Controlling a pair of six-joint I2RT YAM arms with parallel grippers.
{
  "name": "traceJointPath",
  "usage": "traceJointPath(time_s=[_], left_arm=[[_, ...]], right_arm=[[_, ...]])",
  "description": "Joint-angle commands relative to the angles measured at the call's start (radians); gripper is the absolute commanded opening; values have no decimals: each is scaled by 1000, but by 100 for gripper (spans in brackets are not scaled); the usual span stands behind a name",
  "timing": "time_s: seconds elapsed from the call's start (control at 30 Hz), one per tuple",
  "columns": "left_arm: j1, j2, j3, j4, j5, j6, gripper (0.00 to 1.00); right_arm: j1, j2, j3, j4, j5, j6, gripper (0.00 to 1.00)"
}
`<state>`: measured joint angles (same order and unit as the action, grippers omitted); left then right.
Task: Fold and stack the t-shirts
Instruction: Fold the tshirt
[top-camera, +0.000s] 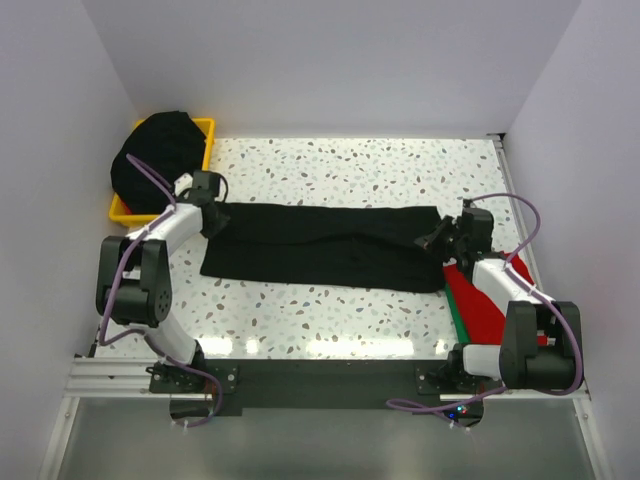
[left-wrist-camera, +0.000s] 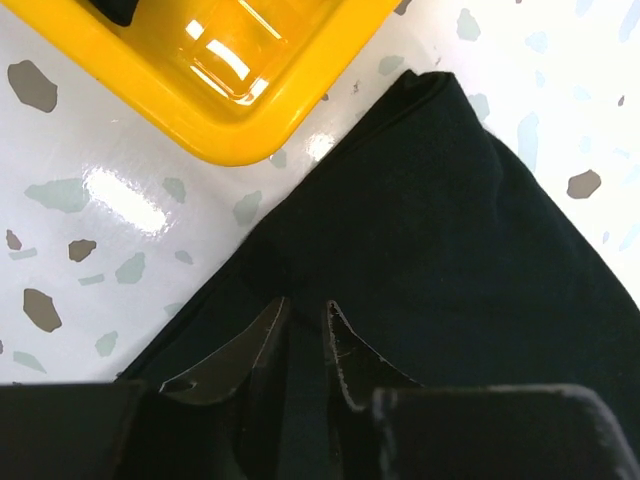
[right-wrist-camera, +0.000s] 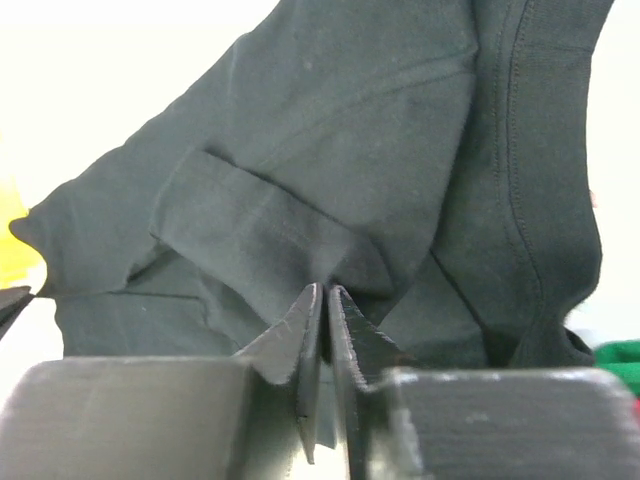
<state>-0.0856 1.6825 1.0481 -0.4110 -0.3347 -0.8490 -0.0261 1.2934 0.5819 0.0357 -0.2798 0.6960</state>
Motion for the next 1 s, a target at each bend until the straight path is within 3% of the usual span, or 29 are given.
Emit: traceJointPath(time_s=[0.0,0.1,0.23,0.4,0.6,0.97], left_arm=[[7,-70,-11,29,23,10,26],[7,-108,-22,32,54,30,42],[7,-168,-13,31,101,88,55],[10,-205,41,49,256,174,59],[10,-217,96,8,437,316,62],[12,-311,-10,72,468,377,65]], right_arm=[[5,-16,24,-33,-7,-27,13],[5,-19,59,-104,-32,-53,31],[17,-20,128,-187,-26,-118,52],[142,36,223,-218,108,-141,57],[247,223,381,-172,204,-170,58],[328,538,614,-103,228,-245,67]])
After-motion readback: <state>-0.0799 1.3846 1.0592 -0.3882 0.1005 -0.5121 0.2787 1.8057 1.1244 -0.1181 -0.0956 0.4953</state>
